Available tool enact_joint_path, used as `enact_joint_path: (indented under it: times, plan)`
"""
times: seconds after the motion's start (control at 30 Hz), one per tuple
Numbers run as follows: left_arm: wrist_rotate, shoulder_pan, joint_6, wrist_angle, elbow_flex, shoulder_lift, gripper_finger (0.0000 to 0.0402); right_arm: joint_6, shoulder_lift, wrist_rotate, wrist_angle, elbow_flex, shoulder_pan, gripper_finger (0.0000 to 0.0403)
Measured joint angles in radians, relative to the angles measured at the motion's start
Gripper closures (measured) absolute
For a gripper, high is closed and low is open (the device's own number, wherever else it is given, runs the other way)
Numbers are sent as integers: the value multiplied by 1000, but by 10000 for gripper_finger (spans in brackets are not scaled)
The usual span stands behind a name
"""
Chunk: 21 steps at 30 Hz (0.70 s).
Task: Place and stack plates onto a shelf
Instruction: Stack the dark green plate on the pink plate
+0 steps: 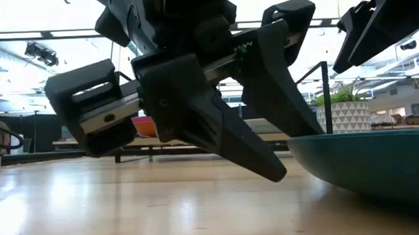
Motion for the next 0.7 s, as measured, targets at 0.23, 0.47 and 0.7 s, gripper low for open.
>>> enact_joint_path:
  times: [0.23,0.47,0.7]
  plan:
    - [58,23,0,-17,0,0,338,20,0,9,1,0,0,200]
    - [55,22,-10,-134,0,-35,388,19,-4,27,-10,5,0,200]
    - [43,35,-124,-339,2,-179,387,-67,-7,170,-33,78,20,200]
